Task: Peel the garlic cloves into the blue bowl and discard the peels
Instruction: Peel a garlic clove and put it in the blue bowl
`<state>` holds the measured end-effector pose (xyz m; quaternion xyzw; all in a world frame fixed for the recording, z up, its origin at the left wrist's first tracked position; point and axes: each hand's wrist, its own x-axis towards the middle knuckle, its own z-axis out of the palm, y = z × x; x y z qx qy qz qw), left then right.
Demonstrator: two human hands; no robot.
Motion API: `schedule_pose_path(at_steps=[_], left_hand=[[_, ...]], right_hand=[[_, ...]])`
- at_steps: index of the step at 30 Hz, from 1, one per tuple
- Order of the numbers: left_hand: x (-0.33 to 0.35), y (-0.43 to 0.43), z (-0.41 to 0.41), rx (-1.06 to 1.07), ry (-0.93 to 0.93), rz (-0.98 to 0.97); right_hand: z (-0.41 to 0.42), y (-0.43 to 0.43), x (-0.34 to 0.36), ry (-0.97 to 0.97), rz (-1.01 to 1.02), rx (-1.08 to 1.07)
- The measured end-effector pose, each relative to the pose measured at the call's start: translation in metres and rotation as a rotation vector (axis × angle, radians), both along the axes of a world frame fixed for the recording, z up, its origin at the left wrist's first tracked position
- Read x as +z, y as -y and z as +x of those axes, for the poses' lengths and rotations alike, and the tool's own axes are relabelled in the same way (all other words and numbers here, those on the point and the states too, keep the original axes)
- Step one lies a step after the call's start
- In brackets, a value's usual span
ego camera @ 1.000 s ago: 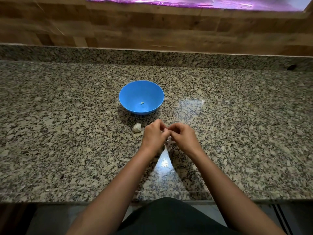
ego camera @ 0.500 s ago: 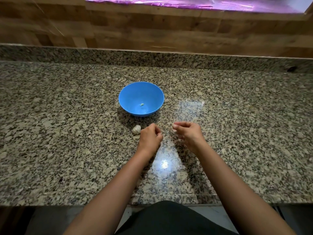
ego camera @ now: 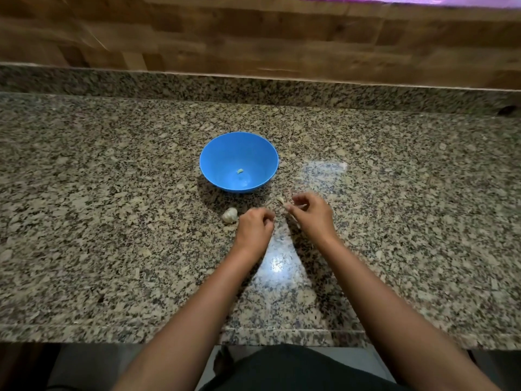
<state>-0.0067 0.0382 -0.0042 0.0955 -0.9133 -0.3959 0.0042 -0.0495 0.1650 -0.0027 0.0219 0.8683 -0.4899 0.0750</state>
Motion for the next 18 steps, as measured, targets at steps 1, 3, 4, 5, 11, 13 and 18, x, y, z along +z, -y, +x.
schedule_pose_path(at_steps=[1, 3, 4, 5, 11, 13, 18], left_hand=[[0.000, -0.001, 0.003, -0.009, -0.001, -0.006], [-0.001, -0.002, 0.008, -0.038, -0.001, -0.027], [-0.002, -0.003, 0.011, -0.050, -0.002, -0.032], [-0.002, -0.002, 0.013, -0.057, -0.002, -0.032], [-0.005, 0.003, 0.025, -0.106, 0.006, -0.040], [-0.005, 0.002, 0.025, -0.095, 0.001, -0.043], [-0.004, -0.004, 0.016, -0.137, -0.009, -0.110]], right_hand=[[0.010, -0.006, 0.000, -0.020, 0.044, 0.032], [0.034, -0.018, 0.001, -0.059, 0.158, 0.122], [0.046, -0.024, 0.002, -0.068, 0.229, 0.172], [0.057, -0.029, 0.000, -0.058, 0.309, 0.219], [0.084, -0.028, -0.025, 0.005, 0.828, 0.362], [0.074, -0.017, -0.029, -0.037, 0.839, 0.352], [0.062, -0.014, -0.032, -0.181, 0.713, 0.356]])
